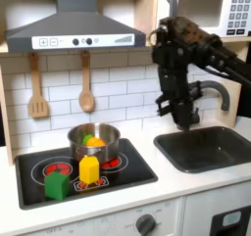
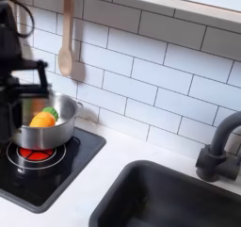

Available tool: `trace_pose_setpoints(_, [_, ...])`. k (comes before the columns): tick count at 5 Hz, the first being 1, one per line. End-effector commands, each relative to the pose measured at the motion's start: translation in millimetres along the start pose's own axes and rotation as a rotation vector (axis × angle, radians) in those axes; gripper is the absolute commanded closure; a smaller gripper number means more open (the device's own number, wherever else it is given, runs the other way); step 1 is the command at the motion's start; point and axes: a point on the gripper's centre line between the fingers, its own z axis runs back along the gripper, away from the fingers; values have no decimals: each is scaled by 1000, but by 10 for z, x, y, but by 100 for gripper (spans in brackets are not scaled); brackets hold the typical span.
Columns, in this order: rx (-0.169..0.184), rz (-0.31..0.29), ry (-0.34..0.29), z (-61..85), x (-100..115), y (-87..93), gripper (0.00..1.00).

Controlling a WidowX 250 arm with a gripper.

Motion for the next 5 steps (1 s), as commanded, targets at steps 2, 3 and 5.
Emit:
trace_pose_setpoints(2, [168,-34,28,-185,-643,-23,52])
trace_pose_setpoints(3, [140,49,-49,-114,-665,51,0])
trace_pose_setpoints(5, [142,27,-76,-79,-697,35,0])
